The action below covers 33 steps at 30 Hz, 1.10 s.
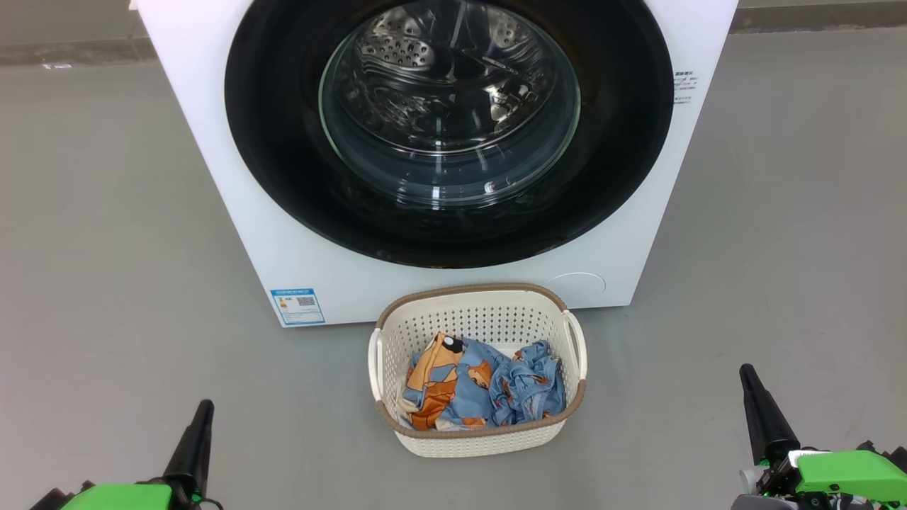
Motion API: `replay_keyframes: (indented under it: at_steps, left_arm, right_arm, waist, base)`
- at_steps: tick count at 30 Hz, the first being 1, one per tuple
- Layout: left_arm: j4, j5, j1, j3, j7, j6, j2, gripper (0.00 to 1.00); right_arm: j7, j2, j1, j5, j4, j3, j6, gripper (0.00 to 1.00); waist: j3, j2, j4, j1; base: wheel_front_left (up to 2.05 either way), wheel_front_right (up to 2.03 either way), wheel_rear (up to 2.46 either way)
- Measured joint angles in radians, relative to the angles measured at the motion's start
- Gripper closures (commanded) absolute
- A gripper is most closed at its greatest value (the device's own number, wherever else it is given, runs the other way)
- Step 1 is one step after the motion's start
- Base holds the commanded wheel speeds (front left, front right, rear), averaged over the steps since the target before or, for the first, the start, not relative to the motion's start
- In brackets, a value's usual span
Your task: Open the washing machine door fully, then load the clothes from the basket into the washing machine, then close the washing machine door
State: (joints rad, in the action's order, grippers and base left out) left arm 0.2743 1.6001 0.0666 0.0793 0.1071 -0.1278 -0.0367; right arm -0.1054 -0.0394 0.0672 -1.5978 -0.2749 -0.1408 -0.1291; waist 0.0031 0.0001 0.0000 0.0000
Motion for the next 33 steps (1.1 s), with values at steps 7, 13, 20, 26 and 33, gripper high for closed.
replay_keyframes:
  at_steps: [7, 13, 20, 26, 33]
  left_arm:
    - [0.000, 0.000, 0.000, 0.000, 0.000, 0.000, 0.000, 1.00]
    - [0.000, 0.000, 0.000, 0.000, 0.000, 0.000, 0.000, 1.00]
    - [0.039, -0.002, -0.037, -0.007, -0.001, 0.001, 0.019, 0.00]
    - [0.032, -0.006, -0.037, -0.011, -0.013, 0.001, 0.017, 0.00]
    - [0.021, -0.035, -0.036, -0.028, -0.039, 0.001, 0.010, 0.00]
  right_arm:
    - [0.000, 0.000, 0.000, 0.000, 0.000, 0.000, 0.000, 1.00]
    - [0.000, 0.000, 0.000, 0.000, 0.000, 0.000, 0.000, 1.00]
    - [0.002, 0.009, -0.031, 0.001, -0.044, 0.000, 0.000, 0.00]
    - [0.014, 0.008, -0.029, 0.008, -0.042, 0.011, 0.000, 0.00]
    - [0.037, 0.003, -0.020, 0.043, -0.040, 0.034, 0.000, 0.00]
  waist:
    - [0.000, 0.0000, 0.000, 0.0000]
    - [0.000, 0.0000, 0.000, 0.0000]
    - [0.000, 0.0000, 0.000, 0.0000]
    - [-0.002, 0.0000, -0.001, 0.0006]
    - [0.000, 0.0000, -0.002, 0.0002]
  base:
    - [0.00, 0.00, 0.00]
    - [0.00, 0.00, 0.00]
    - [0.00, 0.00, 0.00]
    - [0.00, 0.00, 0.00]
    - [0.00, 0.00, 0.00]
